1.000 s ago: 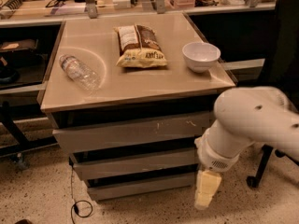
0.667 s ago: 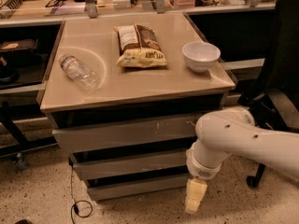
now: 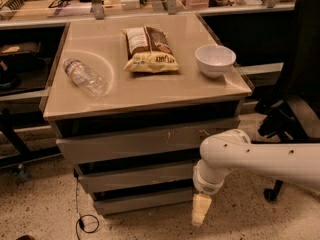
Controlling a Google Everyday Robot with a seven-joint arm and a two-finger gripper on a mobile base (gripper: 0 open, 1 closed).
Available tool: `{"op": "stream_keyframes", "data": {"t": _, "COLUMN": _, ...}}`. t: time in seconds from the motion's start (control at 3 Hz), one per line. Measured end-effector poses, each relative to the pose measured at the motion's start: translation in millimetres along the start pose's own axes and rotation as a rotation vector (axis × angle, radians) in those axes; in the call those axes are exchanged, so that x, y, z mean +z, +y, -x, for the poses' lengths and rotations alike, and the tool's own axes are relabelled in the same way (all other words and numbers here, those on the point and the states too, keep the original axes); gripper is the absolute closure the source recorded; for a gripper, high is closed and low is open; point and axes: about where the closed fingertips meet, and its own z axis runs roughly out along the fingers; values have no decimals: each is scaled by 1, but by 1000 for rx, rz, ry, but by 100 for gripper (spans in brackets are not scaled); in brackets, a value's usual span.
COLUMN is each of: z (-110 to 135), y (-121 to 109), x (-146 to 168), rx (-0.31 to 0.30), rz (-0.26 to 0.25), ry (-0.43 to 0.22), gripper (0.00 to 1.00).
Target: Open middle drawer
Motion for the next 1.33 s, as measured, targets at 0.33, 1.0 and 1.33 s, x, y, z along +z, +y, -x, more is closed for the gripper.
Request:
{"op": "stream_keyframes", "data": {"t": 0.33, "z": 2, "y": -24, "x": 23, "rx": 6, "rz": -34, "ry": 4, "gripper": 0}}
{"op": "stream_keyframes", "data": {"t": 1.0, "z": -12, "y": -84, "x": 66, "rx": 49, "rz": -125, "ry": 39, "gripper": 0}}
{"op": "stream_keyframes", "data": {"t": 1.33, "z": -19, "y": -101, "x": 76, "rx": 65, "rz": -155, "ry": 51, "gripper": 0}}
